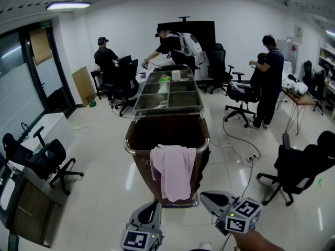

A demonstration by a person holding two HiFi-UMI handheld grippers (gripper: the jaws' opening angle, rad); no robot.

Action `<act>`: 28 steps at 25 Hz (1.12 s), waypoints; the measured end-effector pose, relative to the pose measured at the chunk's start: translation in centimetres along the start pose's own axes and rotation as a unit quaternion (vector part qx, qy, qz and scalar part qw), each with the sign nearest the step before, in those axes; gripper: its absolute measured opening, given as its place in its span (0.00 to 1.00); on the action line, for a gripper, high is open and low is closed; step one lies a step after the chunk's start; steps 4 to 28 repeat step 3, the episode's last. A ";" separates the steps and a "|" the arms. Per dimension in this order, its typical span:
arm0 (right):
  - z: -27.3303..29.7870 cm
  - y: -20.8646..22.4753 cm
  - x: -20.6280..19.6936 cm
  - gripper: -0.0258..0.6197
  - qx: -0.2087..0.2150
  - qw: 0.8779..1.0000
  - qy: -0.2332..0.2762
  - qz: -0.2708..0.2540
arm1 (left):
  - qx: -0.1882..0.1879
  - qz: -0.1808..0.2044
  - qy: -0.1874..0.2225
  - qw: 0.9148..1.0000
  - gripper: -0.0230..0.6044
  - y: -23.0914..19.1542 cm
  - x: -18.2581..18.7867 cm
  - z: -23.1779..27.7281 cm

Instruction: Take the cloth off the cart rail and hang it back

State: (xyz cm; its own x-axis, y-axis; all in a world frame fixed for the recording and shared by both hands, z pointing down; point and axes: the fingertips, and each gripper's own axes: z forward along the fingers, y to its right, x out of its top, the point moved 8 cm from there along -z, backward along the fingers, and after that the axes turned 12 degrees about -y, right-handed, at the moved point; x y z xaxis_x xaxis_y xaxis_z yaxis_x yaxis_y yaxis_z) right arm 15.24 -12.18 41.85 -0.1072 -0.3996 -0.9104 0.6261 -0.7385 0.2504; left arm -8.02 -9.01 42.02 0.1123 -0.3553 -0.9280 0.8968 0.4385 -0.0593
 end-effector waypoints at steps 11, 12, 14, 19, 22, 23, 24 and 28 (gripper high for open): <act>-0.2 -0.1 0.0 0.05 -0.001 1.000 0.001 -0.001 | -0.003 -0.001 -0.001 1.000 0.04 0.1 -0.1 0.0; -0.2 -0.1 0.0 0.05 -0.001 1.000 0.001 -0.001 | -0.003 -0.001 -0.001 1.000 0.04 0.1 -0.1 0.0; -0.2 -0.1 0.0 0.05 -0.001 1.000 0.001 -0.001 | -0.003 -0.001 -0.001 1.000 0.04 0.1 -0.1 0.0; -0.2 -0.1 0.0 0.05 -0.001 1.000 0.001 -0.001 | -0.003 -0.001 -0.001 1.000 0.04 0.1 -0.1 0.0; -0.2 -0.1 0.0 0.05 -0.001 1.000 0.001 -0.001 | -0.003 -0.001 -0.001 1.000 0.04 0.1 -0.1 0.0; -0.2 -0.1 0.0 0.05 -0.001 1.000 0.001 -0.001 | -0.003 -0.001 -0.001 1.000 0.04 0.1 -0.1 0.0; -0.2 -0.1 0.0 0.05 -0.001 1.000 0.001 -0.001 | -0.003 -0.001 -0.001 1.000 0.04 0.1 -0.1 0.0; -0.2 -0.1 0.0 0.05 -0.001 1.000 0.001 -0.001 | -0.003 -0.001 -0.001 1.000 0.04 0.1 -0.1 0.0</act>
